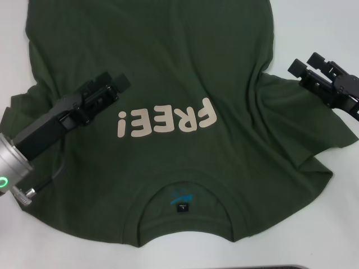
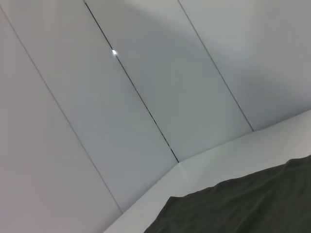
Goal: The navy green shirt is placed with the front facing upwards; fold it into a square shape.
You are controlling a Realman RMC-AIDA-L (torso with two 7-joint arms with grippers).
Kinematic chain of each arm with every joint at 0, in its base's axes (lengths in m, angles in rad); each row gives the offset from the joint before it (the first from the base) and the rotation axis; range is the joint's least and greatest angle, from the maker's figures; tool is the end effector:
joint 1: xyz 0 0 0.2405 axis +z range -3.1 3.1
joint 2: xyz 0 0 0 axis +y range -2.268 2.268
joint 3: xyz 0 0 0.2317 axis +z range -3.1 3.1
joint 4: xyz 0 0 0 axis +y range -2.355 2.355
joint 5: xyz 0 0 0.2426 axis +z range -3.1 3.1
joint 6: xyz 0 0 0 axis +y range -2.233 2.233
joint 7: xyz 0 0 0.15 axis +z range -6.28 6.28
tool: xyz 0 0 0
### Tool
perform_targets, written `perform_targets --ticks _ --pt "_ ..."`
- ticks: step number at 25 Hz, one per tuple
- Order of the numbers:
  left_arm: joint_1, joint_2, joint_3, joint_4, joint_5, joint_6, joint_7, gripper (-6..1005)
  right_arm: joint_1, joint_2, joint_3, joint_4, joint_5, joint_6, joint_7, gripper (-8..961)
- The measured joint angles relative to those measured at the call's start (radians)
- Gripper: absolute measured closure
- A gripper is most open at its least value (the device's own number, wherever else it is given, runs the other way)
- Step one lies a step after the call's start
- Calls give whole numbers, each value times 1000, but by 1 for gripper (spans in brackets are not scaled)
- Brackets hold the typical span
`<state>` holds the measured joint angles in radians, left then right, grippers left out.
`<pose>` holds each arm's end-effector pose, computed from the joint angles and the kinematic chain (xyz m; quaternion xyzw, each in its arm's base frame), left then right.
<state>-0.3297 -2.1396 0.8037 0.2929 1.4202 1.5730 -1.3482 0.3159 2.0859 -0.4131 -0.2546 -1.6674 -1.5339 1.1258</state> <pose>-0.2877 0.2769 -0.0422 -0.7593 -0.4114 -0.4804 0.1529 0.3376 0.2746 -0.0072 -0.7653 0.3692 0.4351 0.2979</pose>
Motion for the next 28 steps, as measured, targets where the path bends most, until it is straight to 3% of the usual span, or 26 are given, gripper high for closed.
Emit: perform_targets --ticks 19,28 --pt "-6 1 0 0 0 -7 0 159 2 0 4 0 2 2 0 57" --pt "-9 35 7 0 33 -14 -6 161 -1 -4 -24 -8 -8 -2 6 57"
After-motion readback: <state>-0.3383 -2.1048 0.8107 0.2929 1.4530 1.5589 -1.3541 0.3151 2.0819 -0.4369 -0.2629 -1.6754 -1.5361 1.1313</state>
